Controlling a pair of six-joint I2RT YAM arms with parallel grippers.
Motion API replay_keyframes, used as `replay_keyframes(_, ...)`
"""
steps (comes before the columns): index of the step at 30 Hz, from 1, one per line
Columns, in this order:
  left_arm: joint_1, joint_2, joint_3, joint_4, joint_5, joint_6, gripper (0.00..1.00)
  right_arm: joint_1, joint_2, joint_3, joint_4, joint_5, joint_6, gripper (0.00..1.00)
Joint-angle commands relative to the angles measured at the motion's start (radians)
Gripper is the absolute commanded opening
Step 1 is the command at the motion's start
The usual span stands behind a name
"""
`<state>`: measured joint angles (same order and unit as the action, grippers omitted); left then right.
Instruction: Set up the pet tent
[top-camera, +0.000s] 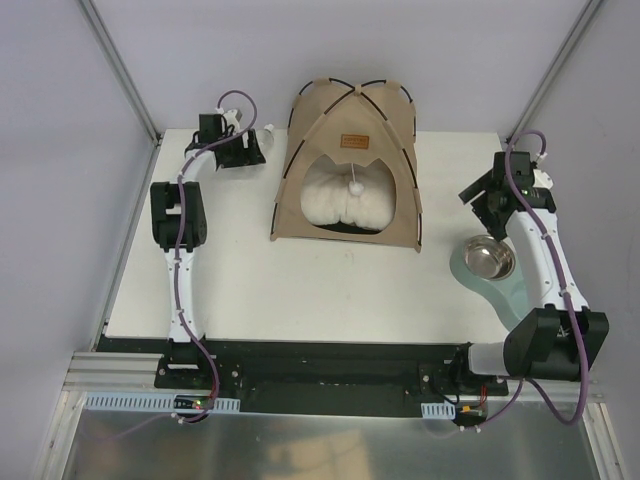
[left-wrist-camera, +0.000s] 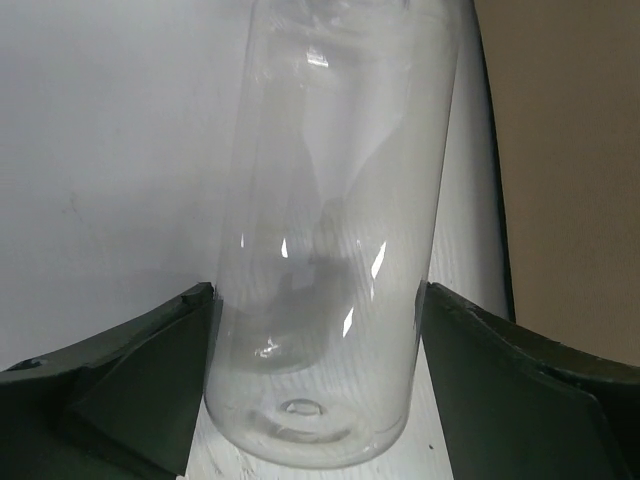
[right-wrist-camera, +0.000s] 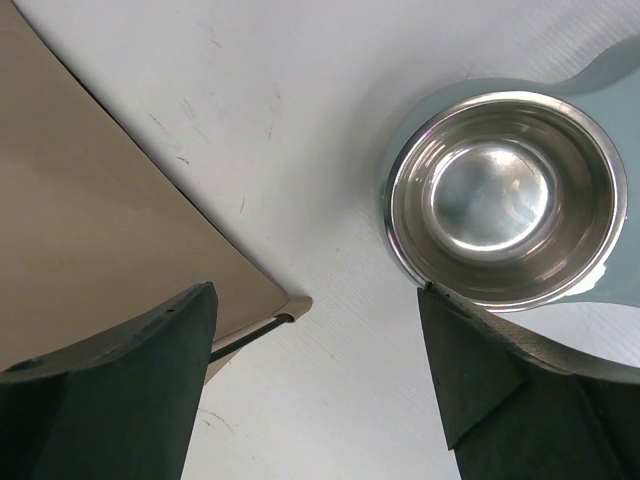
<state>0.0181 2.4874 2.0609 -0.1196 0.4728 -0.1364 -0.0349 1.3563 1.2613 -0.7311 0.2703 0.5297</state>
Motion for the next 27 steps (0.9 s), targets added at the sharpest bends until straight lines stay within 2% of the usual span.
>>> replay_keyframes(1,-0.015,-0.079,-0.021,-0.161,-0.104,0.084,0.81,0.003,-0.063,-0.016,0.004,-0.013,-0.016,0.88)
replay_keyframes(3,-0.049,-0.078,0.013,-0.201,-0.117,0.095,0.78,0.003,-0.072,-0.019,0.009,-0.020,-0.016,0.88)
replay_keyframes(6,-0.053,-0.074,0.053,-0.247,-0.112,0.077,0.66,0.003,-0.092,-0.020,0.007,-0.019,-0.019,0.88)
replay_keyframes(11,-0.052,-0.100,0.027,-0.250,-0.126,0.066,0.47,0.003,-0.128,-0.026,0.021,-0.036,-0.030,0.88)
replay_keyframes(18,-0.053,-0.274,-0.094,-0.249,-0.155,0.037,0.41,0.009,-0.138,0.012,0.058,-0.206,-0.095,0.88)
replay_keyframes(23,-0.052,-0.485,-0.237,-0.261,-0.148,0.011,0.36,0.033,-0.118,0.050,0.110,-0.434,-0.132,0.86)
replay_keyframes(27,-0.053,-0.698,-0.350,-0.281,-0.112,-0.020,0.34,0.116,-0.128,0.078,0.182,-0.560,-0.129,0.85)
